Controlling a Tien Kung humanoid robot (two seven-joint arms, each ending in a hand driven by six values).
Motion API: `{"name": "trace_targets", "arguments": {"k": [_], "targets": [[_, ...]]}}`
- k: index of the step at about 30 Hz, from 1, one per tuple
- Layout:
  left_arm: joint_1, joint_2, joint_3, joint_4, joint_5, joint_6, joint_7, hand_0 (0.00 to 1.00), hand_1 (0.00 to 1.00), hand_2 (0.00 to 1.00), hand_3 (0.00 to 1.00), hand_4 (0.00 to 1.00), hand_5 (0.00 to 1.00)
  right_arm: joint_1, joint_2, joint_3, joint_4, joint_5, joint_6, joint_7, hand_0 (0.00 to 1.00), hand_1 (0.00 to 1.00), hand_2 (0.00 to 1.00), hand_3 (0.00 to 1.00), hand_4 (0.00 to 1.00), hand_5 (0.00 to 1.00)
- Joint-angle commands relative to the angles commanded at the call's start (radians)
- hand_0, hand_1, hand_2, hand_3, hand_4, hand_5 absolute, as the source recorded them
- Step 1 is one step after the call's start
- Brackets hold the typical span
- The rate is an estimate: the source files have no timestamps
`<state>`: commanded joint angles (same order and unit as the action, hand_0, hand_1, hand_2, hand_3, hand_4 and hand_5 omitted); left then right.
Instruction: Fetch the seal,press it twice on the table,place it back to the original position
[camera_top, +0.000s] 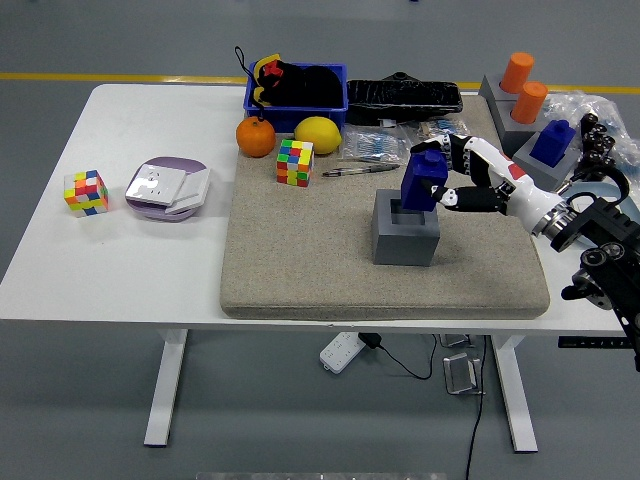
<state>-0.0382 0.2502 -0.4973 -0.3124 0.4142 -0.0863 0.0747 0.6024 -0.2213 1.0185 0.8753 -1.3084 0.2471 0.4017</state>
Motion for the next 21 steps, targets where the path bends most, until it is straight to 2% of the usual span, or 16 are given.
{"name": "trace_targets", "arguments": {"k": [8, 21], "targets": [[-0.003, 0.001, 0.0, -0.003, 0.002, 0.0, -0.001, 0.815, 0.826, 0.802, 0.857, 0.855, 0.473, 0.033, 0.024, -0.049, -0.077, -0.006, -0.007, 0.018, 0.555, 0.482, 0.512, 0.701, 0.455, 0.002], [-0.004, 0.001, 0.002, -0.002, 0.001, 0.0, -0.001, 0.816, 0.825, 0.802, 0.857, 0.854, 0.472, 0.046, 0.03, -0.075, -0.099, -0.005, -0.008, 0.026, 0.556, 0.481, 0.51, 0.701, 0.457, 0.002]]}}
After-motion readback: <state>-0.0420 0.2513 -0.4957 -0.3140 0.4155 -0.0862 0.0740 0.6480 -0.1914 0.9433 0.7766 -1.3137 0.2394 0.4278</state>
